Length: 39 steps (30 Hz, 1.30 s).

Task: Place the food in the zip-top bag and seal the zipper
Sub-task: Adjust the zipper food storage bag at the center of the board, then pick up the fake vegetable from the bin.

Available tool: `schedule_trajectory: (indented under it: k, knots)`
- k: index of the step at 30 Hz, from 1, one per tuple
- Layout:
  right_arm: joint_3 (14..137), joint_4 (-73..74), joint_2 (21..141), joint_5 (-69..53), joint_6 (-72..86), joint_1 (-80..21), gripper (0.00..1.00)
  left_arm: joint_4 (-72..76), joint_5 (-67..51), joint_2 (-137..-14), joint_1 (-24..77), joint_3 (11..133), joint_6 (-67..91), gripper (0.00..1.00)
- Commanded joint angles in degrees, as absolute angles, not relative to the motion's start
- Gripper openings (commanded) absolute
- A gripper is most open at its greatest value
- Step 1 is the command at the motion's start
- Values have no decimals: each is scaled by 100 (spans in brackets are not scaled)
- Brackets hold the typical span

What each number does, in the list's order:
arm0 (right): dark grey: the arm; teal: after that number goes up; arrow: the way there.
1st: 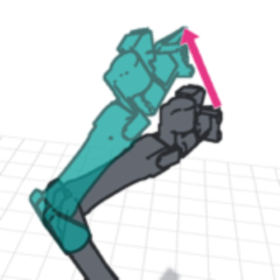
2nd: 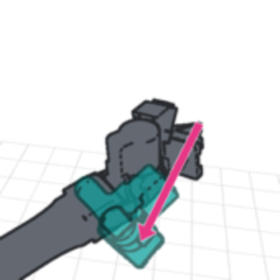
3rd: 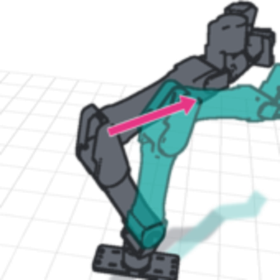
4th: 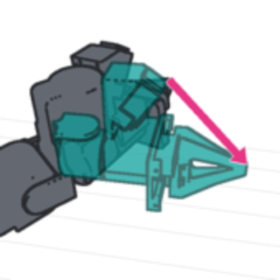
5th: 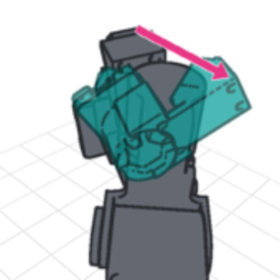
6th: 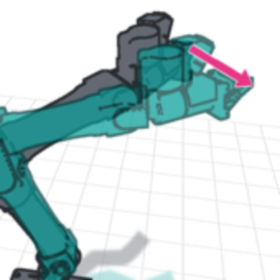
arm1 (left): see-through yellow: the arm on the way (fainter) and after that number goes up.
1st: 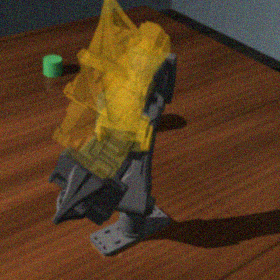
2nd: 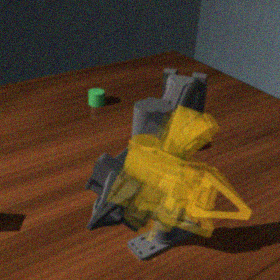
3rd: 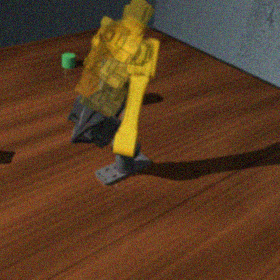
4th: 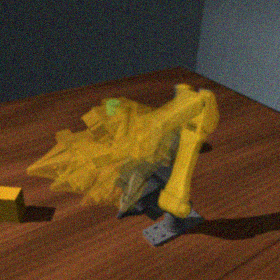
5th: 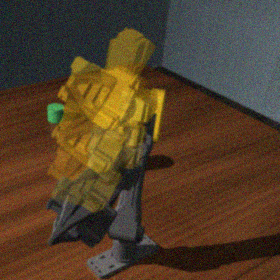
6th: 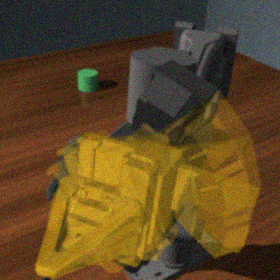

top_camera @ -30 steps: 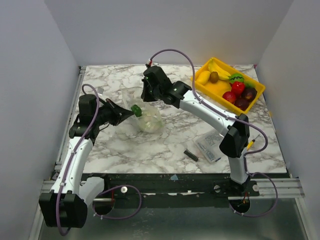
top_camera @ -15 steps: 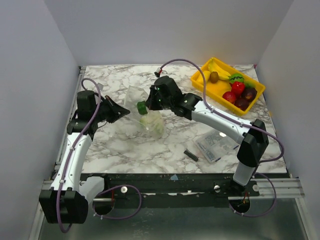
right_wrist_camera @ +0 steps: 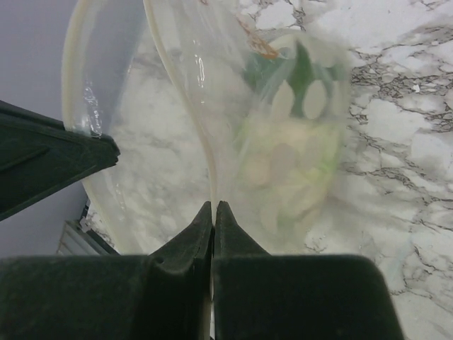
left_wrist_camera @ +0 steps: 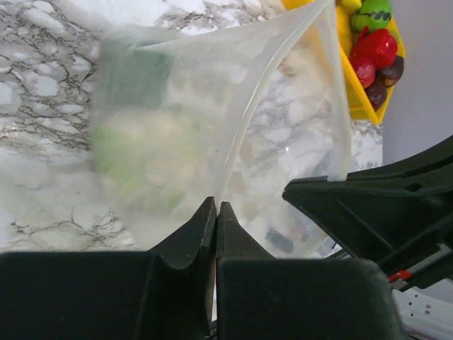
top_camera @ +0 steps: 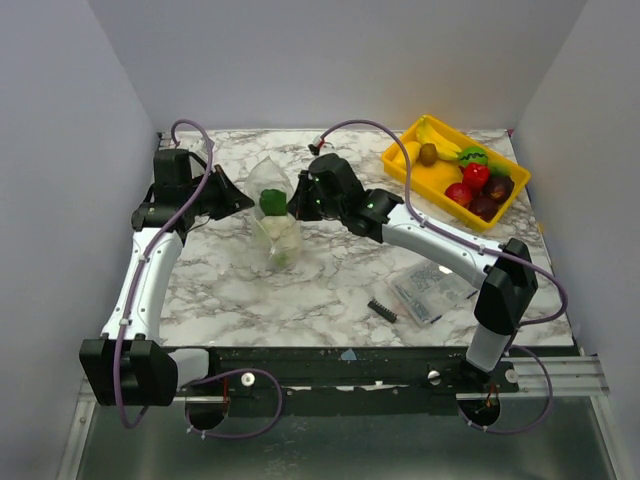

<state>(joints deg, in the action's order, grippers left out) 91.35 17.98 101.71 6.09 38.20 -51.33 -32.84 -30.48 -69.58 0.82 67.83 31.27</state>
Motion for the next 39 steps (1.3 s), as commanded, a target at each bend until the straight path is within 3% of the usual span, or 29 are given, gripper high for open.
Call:
schedule_trajectory:
  k: [1,9,18,28,39]
  knots:
    - [9053,1559,10063,511,3865,-5171,6,-3213,-3169,-6899,53,6609,2689,0]
    - [9437,2196,10101,830,3521,-5172,28,-2829,-3420,-6794,121,6223,2654,0]
    - [9909,2893,9806,1135,2957,-5168,59,-2688,-3402,-6587,131,6048,2662,0]
    - [9103,2655,8596,3093,2276,-4932,73,-2627,-3349,-6427,132,5954,2707,0]
    - [7493,2101,8116,3133,2677,-2236,74,-2616,-2795,-5976,98,5968,2511,0]
